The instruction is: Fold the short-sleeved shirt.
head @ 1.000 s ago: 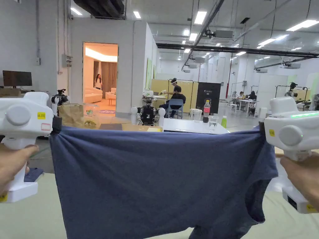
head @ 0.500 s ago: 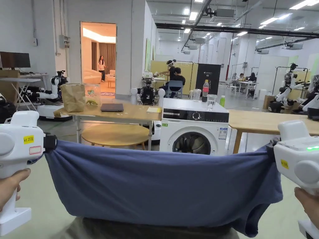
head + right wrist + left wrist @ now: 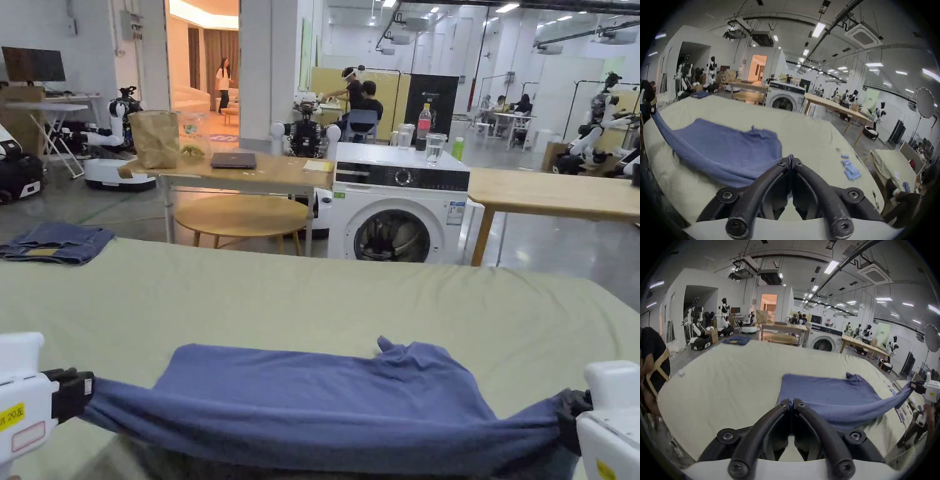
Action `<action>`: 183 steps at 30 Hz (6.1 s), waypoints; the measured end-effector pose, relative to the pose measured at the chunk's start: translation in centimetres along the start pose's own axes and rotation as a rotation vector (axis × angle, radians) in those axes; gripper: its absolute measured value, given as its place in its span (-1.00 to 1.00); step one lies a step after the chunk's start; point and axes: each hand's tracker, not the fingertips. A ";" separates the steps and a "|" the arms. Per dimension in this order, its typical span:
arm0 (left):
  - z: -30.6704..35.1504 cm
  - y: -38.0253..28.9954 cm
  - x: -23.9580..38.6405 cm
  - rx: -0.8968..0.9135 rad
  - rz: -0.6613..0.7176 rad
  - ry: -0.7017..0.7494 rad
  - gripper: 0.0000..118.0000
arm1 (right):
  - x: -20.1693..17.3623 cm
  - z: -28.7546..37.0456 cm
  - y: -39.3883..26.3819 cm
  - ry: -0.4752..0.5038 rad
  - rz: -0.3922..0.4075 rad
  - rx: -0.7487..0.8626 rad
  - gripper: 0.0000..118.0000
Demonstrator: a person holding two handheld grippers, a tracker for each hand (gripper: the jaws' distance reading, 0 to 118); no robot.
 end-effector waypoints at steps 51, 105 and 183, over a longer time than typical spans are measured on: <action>-1.6 -4.4 9.7 0.248 -0.101 0.063 -1.00 | -11.4 0.0 -2.4 0.093 -0.282 0.207 -1.00; -5.4 -11.5 -1.0 -0.470 -0.014 0.152 -0.94 | -3.2 -4.6 -13.9 0.166 -0.196 -0.556 -0.34; -6.1 -1.2 3.7 0.143 -0.039 0.073 -1.00 | -11.8 -7.5 0.6 0.149 -0.241 0.221 -1.00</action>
